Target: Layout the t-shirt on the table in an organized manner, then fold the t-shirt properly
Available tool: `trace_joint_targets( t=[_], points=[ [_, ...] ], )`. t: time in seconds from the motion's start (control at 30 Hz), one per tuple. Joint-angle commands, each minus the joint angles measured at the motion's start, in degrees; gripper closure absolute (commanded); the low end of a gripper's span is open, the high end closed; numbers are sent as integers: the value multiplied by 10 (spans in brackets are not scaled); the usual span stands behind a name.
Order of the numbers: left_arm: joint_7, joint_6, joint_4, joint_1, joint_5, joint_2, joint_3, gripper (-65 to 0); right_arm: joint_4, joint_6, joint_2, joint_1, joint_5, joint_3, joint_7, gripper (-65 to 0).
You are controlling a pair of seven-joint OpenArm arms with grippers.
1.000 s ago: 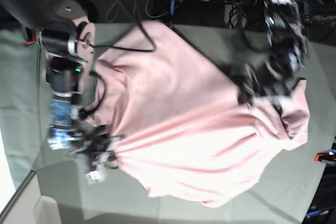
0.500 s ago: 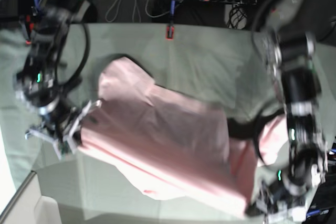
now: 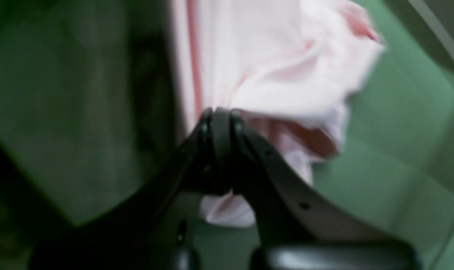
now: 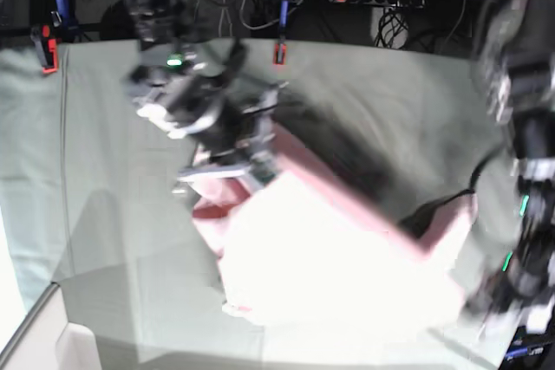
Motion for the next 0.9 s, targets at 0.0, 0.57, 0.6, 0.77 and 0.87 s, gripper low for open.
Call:
trace_joint_targets(
  t=[0.0,0.57,0.6,0.77,0.87],
  points=[
    [-10,-1,24,2,-14,-19,-21,-2,4,-2,-4,12,7,-22,2,0],
    [126,-2,49,176,-14,-13,-362,-6,-27,-2,-4,106,6,24,-37,-352],
    [143,-2,49,177,-14,-5,-380,-6,-32,-2,-4,122,6,44,-38,-361],
    [198,-2,49,177,-14,11,-430,-7,-141,-2,-4,218,6,106,-37,-371],
    [217,1,49,178,-14,31,-456,-55,-237,-2,-4,262,5,144,-33,-371]
  ],
)
